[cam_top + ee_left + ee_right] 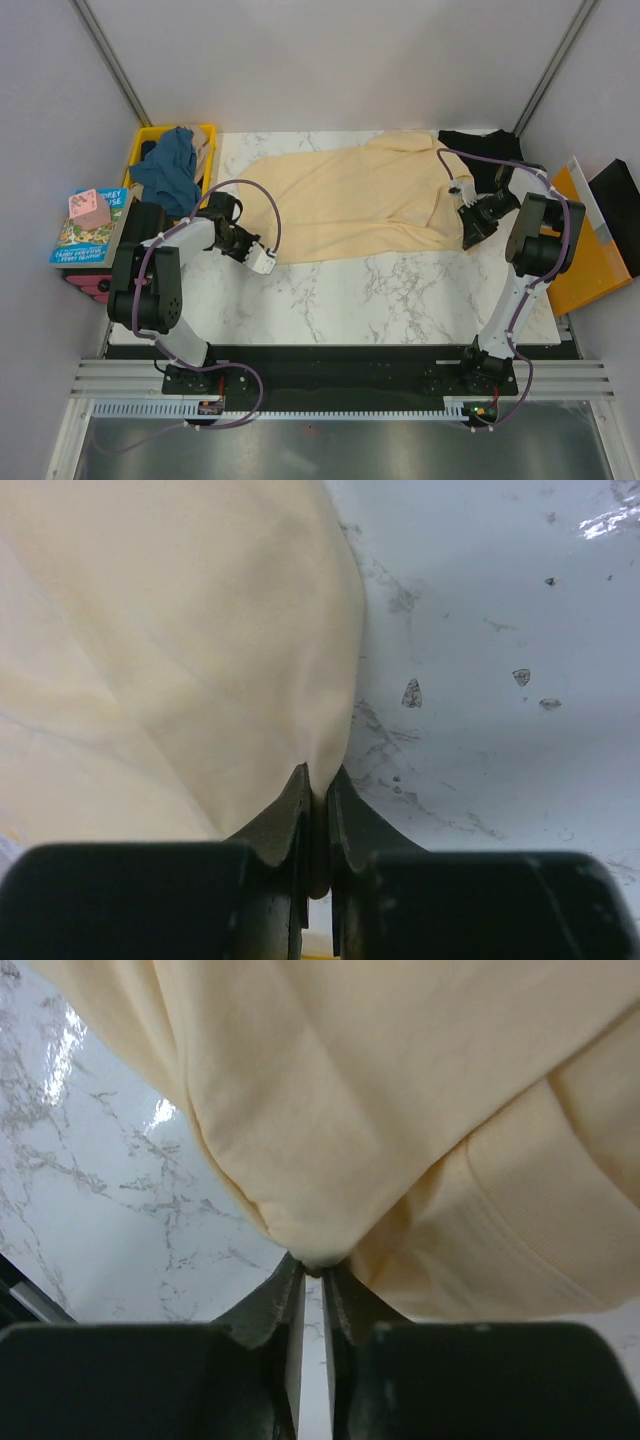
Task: Fold and stack the t-shirts
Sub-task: Fold the tshirt
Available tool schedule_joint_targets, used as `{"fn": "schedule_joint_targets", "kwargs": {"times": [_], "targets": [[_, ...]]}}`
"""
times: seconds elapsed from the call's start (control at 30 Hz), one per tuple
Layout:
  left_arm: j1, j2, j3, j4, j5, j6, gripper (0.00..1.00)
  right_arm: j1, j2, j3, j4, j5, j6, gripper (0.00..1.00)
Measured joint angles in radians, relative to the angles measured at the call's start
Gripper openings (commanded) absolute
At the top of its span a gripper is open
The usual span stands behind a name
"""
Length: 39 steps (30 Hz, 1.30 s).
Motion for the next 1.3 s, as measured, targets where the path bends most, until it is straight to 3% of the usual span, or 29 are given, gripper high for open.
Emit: {"fn": "schedule_joint_targets", "kwargs": {"times": [0.07,0.47,0.73,0.97,1.07,1.1,1.13,1.17,1.2,1.23,1.3], "targets": [[0.0,0.0,0.0,-0.002,-0.002,0.0,0.02,0.0,0.002,0.004,0.008,-0.001,0.007,0.0],[0.002,0.0,0.003,-0.028,-0.029,0.0,0.02,0.0,0.002,0.014,0.018,0.043,0.007,0.0],[0.045,0.0,0.017,-0.029,-0.053,0.0,0.02,0.005,0.002,0.106,0.003,0.117,-0.043,0.0],[0.076,0.0,0.02,-0.029,-0.052,0.001,0.02,0.014,0.003,0.144,-0.035,0.147,-0.087,0.03],[0.082,0.0,0.02,-0.029,-0.05,0.0,0.02,0.018,0.003,0.144,-0.048,0.158,-0.098,0.12],[0.082,0.0,0.02,-0.029,-0.049,0.001,0.03,0.019,0.004,0.143,-0.049,0.161,-0.101,0.25],[0.082,0.0,0.02,-0.029,-0.047,0.001,0.11,0.019,0.004,0.143,-0.05,0.163,-0.105,0.31],[0.082,0.0,0.02,-0.029,-0.047,0.0,0.4,0.021,0.004,0.142,-0.051,0.17,-0.11,0.36],[0.083,0.0,0.019,-0.029,-0.05,0.0,0.55,0.022,0.004,0.142,-0.049,0.188,-0.112,0.54],[0.087,0.0,0.018,-0.029,-0.055,0.003,0.61,0.021,0.004,0.142,-0.046,0.204,-0.12,0.64],[0.101,-0.003,0.012,-0.032,-0.063,0.004,0.66,0.019,0.004,0.135,-0.041,0.231,-0.129,0.68]]}}
